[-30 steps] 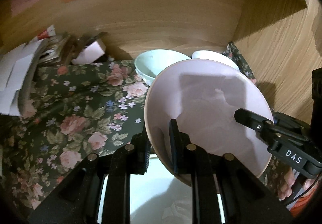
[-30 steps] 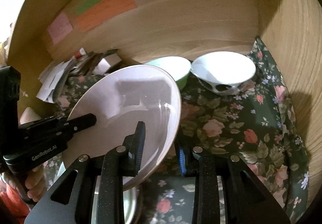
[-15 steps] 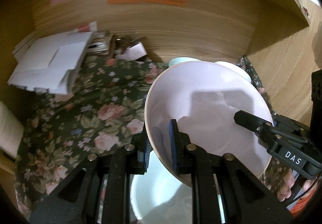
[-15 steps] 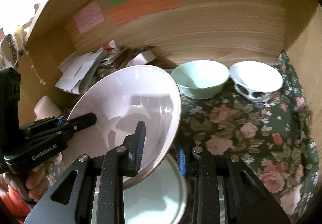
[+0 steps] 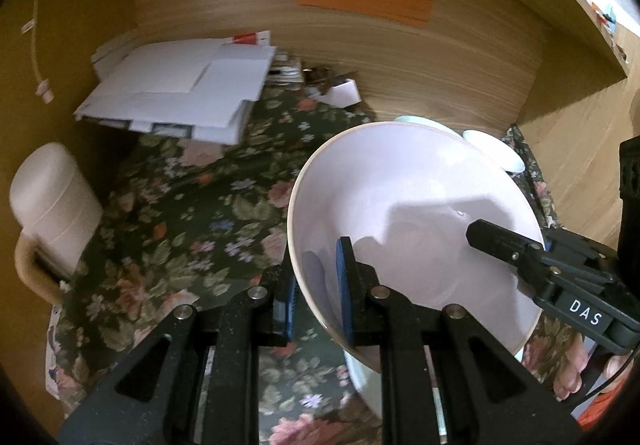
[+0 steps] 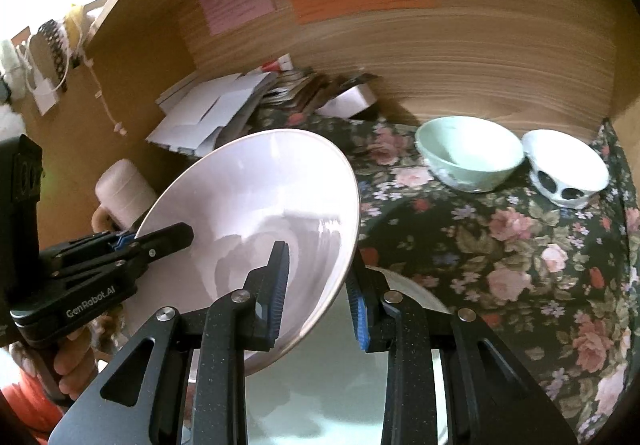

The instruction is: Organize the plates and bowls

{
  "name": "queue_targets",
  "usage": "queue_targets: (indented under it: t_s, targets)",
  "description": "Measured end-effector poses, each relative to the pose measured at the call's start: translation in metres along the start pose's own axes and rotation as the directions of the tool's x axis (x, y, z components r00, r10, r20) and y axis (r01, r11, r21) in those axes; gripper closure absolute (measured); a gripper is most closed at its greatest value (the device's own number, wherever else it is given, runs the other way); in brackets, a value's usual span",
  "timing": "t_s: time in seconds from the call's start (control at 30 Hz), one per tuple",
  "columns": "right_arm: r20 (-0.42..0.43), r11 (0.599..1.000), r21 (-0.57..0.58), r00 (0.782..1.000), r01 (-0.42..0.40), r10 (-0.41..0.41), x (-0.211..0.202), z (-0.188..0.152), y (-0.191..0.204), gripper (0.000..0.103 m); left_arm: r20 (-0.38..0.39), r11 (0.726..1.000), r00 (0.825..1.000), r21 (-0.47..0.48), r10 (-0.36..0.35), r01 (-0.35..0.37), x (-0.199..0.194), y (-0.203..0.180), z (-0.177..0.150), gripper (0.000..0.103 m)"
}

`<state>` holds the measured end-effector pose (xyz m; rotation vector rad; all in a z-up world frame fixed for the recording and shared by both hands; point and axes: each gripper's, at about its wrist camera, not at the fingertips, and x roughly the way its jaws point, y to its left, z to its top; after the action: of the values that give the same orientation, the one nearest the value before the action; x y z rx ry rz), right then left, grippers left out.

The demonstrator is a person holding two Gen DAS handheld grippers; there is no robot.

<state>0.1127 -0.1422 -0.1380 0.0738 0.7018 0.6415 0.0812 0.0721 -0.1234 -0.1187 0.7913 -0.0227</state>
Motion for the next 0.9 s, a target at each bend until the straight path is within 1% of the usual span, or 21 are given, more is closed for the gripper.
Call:
queue_targets:
  t_s: [0.23,0.6,0.9]
  targets:
    - [-0.024,0.999,-0.036,0.999,-0.027,0.026,0.012,-0.003,0.027,0.077,0.005,0.999,0.999,-0.028,0.032,-0.032,-0.012,0.025,-0.014,0.086]
    - [-0.088,0.993,-0.099,0.994,-0.068,0.059,0.039,-0.008,0.069,0.077,-0.009,0.992,0.998,-0.108,0.067,-0.067,-0.023,0.072,-0.037,0.086]
    - [-0.15,0.99,-0.119,0.987,-0.08,0.062,0.067,-0.015,0.092,0.077,-0.032,0.982,0.997,-0.174,0.069,-0.073,-0.02,0.107,-0.051,0.086]
